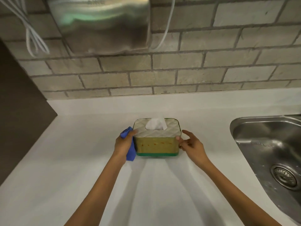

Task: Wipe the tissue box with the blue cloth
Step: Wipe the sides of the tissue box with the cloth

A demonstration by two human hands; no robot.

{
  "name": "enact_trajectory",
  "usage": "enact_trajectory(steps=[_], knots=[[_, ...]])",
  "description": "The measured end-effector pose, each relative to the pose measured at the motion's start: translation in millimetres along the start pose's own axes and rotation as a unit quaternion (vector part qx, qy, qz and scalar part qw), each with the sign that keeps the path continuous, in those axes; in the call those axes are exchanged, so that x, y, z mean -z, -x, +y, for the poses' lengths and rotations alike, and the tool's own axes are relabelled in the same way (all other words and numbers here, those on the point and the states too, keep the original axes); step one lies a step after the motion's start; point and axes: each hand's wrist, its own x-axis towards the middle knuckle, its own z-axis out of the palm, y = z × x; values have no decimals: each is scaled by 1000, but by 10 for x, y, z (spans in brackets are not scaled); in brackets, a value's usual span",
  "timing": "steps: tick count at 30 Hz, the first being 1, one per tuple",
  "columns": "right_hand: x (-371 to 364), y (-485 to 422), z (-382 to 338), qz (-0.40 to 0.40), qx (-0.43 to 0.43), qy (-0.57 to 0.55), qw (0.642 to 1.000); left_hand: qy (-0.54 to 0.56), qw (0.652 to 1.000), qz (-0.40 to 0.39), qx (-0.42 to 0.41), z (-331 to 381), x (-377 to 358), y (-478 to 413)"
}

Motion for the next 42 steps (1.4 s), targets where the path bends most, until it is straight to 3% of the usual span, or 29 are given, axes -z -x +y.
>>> enact_trajectory(steps=[8,17,20,25,28,32,42], knots=[[227,628,-35,-28,-1,-7,1000,-40,999,19,-30,-198,212,698],[247,530,-5,-39,22,22,999,-51,996,35,-70,-153,168,896],[192,378,81,-59,28,-29,997,-61,993,57,-85,-170,94,922],[56,134,106,-160,-15,-138,977,-59,983,94,-148,-200,-4,940],[-35,31,86,-165,-19,-161,973,-79,963,117,-231,-242,-85,974],[-117,4,62,-151,-21,-173,973,-208,909,161,-324,-332,-213,975],[-171,-80,82,-164,-47,-173,970,-348,851,197,-340,-426,-437,909]])
